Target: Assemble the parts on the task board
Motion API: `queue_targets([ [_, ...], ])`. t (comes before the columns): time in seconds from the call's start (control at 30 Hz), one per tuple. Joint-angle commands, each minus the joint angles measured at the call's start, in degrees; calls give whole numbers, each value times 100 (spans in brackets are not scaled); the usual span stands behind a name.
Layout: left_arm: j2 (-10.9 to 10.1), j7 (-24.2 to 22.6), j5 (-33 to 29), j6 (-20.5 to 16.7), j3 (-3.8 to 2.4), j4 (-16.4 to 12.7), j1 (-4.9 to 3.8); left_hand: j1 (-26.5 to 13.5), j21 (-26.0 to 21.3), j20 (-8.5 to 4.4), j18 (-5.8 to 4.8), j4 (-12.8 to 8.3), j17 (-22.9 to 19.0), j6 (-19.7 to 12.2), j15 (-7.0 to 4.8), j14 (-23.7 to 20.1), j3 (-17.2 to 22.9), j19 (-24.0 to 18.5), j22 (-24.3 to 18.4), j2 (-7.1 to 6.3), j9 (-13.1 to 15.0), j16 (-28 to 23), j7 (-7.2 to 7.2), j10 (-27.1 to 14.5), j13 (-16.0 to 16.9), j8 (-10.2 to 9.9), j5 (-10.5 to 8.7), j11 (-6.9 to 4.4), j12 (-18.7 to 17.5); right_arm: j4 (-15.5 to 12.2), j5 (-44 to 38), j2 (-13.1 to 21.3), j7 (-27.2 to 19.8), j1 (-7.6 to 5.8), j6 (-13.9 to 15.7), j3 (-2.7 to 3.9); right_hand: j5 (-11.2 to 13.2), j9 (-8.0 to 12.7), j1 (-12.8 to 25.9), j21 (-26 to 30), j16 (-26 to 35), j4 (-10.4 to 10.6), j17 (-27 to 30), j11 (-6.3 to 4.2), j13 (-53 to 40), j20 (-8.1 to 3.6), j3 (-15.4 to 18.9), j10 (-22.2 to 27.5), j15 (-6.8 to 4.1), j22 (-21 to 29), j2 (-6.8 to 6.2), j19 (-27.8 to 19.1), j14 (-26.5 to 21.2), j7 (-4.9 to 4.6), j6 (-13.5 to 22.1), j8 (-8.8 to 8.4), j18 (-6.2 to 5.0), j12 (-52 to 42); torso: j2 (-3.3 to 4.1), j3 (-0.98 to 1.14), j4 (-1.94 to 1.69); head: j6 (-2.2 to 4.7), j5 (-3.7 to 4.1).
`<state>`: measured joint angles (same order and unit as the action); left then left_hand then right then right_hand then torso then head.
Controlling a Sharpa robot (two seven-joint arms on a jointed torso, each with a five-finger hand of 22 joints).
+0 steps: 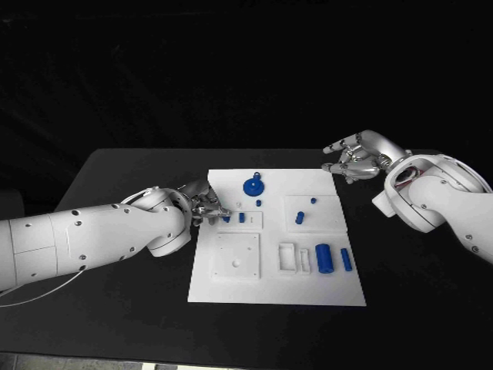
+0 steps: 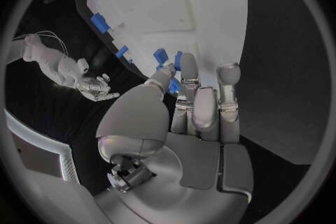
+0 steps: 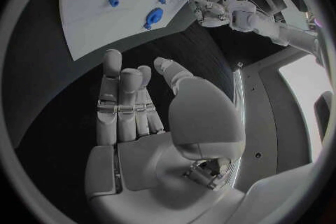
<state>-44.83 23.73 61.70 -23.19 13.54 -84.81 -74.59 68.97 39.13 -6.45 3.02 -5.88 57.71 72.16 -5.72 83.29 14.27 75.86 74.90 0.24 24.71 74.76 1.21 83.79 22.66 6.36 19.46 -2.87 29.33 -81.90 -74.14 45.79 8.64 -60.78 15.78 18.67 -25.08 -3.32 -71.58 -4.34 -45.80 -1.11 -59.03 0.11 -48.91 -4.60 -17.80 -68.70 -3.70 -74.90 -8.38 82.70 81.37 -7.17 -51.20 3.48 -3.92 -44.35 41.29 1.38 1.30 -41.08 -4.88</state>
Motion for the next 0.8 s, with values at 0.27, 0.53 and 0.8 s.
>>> queue_targets([
  [0.27, 37, 113, 6, 393, 19, 2, 22, 63, -17, -11, 84, -293, -16, 174, -40, 2, 325, 3, 194, -6, 10, 23, -120, 283, -6, 21, 22, -75, 25, -12, 16, 13, -60, 9, 1, 2, -25, 2, 34, 7, -24, 22, -5, -22, -8, -27, -8, 12, -20, 0, -5, 5, 29, 11, -6, -20, -60, -32, -2, 4, -1, -4, 2],
  [0.53, 37, 108, -15, 441, 21, 9, 23, 2, -21, -19, 70, -284, -12, 209, -41, 5, 308, 4, 194, -67, 3, 30, -130, 286, -5, 25, 274, -74, 34, -14, 18, 23, -58, 11, 1, 2, -25, 2, 34, 7, -24, 22, -5, -22, -8, -27, -8, 12, -20, 0, -5, 5, 29, 11, -6, -20, -60, -32, -1, 4, 1, -8, 8],
  [0.8, 42, 85, -26, 439, 21, 17, 23, -51, -12, -26, 53, -276, -5, 244, -43, 5, 339, 6, 196, -129, 13, 42, -142, 288, -12, 31, 417, -77, 47, -15, 18, 27, -57, 15, 2, 2, -25, 2, 34, 7, -24, 22, -5, -22, -8, -27, -8, 12, -20, 0, -5, 5, 29, 11, -6, -20, -60, -32, 0, 2, -6, -10, 4],
])
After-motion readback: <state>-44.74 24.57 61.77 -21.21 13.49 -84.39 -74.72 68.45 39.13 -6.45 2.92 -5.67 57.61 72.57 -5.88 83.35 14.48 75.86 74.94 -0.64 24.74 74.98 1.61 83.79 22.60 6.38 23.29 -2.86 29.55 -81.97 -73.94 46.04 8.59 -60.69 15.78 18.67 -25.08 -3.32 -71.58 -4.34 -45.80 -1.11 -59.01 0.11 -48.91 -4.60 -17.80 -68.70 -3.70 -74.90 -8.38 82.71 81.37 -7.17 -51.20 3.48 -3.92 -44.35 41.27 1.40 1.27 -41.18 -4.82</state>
